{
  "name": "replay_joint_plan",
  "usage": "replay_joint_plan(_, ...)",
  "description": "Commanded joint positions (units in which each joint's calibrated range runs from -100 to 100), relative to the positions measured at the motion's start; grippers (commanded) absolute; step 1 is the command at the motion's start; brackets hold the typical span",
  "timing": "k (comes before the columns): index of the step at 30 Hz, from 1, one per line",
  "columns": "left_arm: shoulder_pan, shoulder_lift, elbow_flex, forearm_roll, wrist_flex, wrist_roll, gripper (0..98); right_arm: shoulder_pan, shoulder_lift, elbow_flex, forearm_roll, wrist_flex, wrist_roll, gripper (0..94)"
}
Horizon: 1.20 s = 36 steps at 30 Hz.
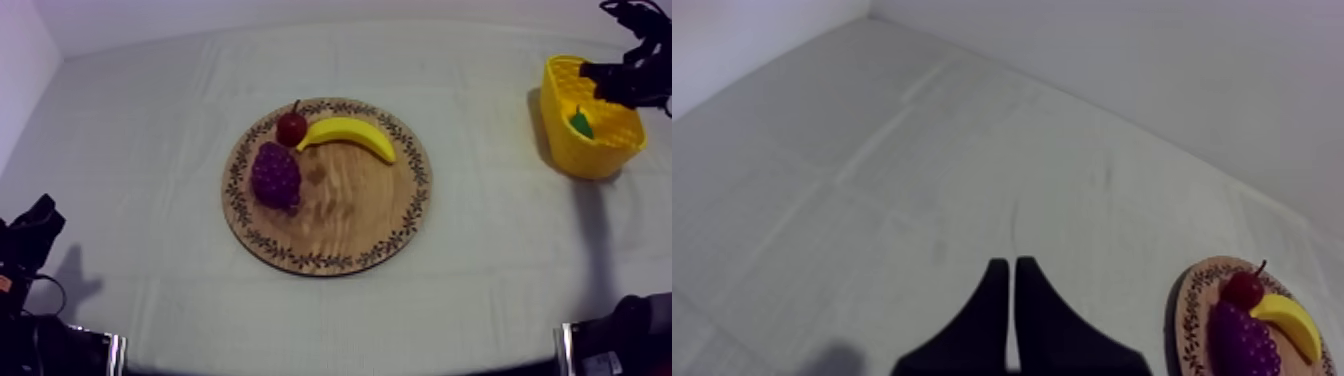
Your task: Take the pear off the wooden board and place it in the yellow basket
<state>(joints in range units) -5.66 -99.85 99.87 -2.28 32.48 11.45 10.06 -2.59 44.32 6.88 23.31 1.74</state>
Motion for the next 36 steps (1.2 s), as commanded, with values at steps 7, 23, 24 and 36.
replay_joint_plan(7,-0.02,0.02,0.02,0.00,0.01,0.01,0.1,-0.59,-10.88,8.36,-6.78,-2.27,6.84,0.6)
replay_joint_plan(23,-0.02,0.02,0.02,0.00,0.01,0.01,0.1,-3.02,-55.85,39.34,-12.12,3.09,13.41,0.8)
replay_joint_plan(24,-0.02,0.02,0.02,0.00,0.01,0.01,0.1,-3.20,-58.84,41.37,-11.84,3.64,13.05,1.3)
replay_joint_plan(36,-0.02,0.02,0.02,0.00,0.01,-0.01,0.1,-4.40,-83.37,52.83,-7.67,16.01,8.37,5.5)
